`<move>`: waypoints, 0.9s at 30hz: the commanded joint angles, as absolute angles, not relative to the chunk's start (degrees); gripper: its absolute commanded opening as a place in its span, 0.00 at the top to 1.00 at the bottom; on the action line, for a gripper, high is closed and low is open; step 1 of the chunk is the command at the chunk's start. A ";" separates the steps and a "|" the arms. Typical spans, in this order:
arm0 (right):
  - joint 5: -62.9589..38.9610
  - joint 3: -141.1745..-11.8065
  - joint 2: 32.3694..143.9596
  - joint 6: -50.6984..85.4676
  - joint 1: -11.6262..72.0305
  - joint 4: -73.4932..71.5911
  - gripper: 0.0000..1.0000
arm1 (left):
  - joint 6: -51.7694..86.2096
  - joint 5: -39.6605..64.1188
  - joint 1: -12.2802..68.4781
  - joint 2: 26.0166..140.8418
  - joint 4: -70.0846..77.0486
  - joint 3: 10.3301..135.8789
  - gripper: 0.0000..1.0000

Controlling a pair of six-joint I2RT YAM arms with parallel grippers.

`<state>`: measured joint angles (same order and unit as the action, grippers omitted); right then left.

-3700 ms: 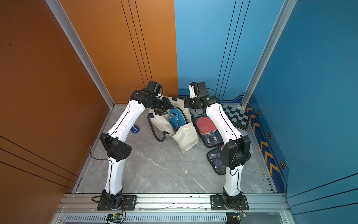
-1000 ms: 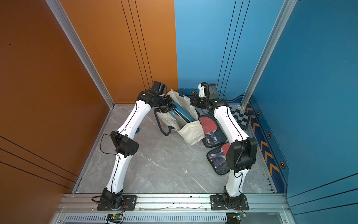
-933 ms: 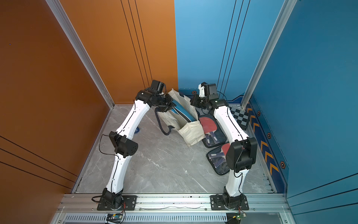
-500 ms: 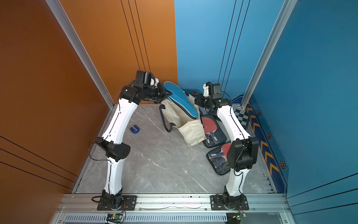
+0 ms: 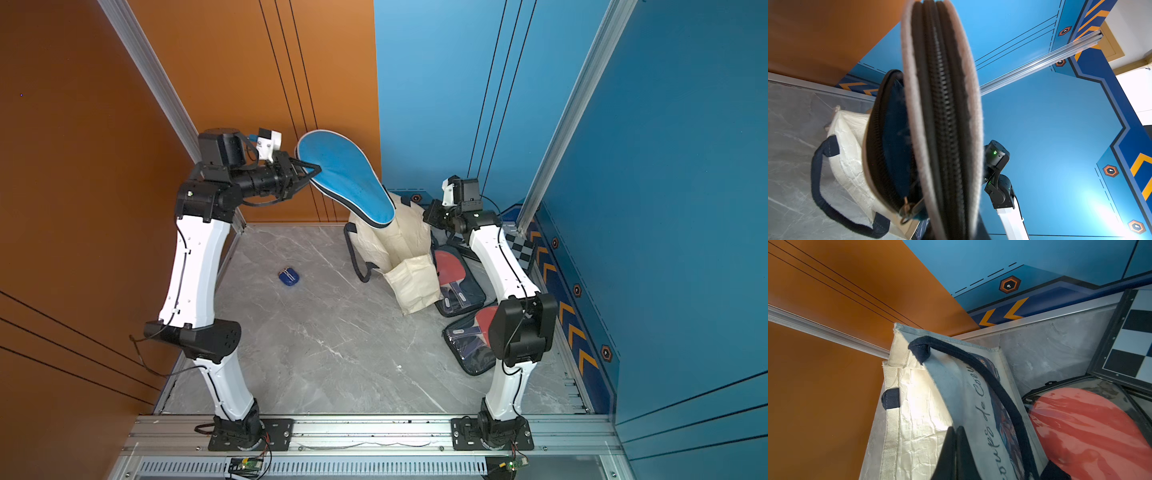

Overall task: Remove the ping pong set from the canvas bag
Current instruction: Place the ping pong set at the center of the board.

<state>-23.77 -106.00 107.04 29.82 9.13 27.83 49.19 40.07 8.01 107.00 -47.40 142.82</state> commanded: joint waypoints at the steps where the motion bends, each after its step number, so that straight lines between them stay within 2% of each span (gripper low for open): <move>1: -22.41 -105.21 107.45 28.48 8.61 28.04 1.00 | 47.13 42.40 4.15 100.75 -42.36 136.09 1.00; 8: -22.46 -104.86 107.01 28.48 8.60 28.04 1.00 | 52.34 36.83 -5.11 90.06 -42.99 124.38 1.00; 14: -22.75 -105.59 107.30 28.87 8.53 28.04 1.00 | 47.50 27.76 -7.48 86.04 -59.08 121.59 1.00; 17: -23.05 -106.47 107.65 29.09 8.77 28.04 1.00 | 43.06 21.94 -6.27 86.83 -69.48 123.20 1.00; 21: -23.24 -106.83 107.47 29.00 9.23 28.06 1.00 | 35.57 8.59 -0.60 89.92 -82.52 126.83 1.00; 27: -23.55 -106.17 107.07 28.58 9.92 28.04 1.00 | 30.68 -8.60 8.32 94.19 -88.94 124.74 1.00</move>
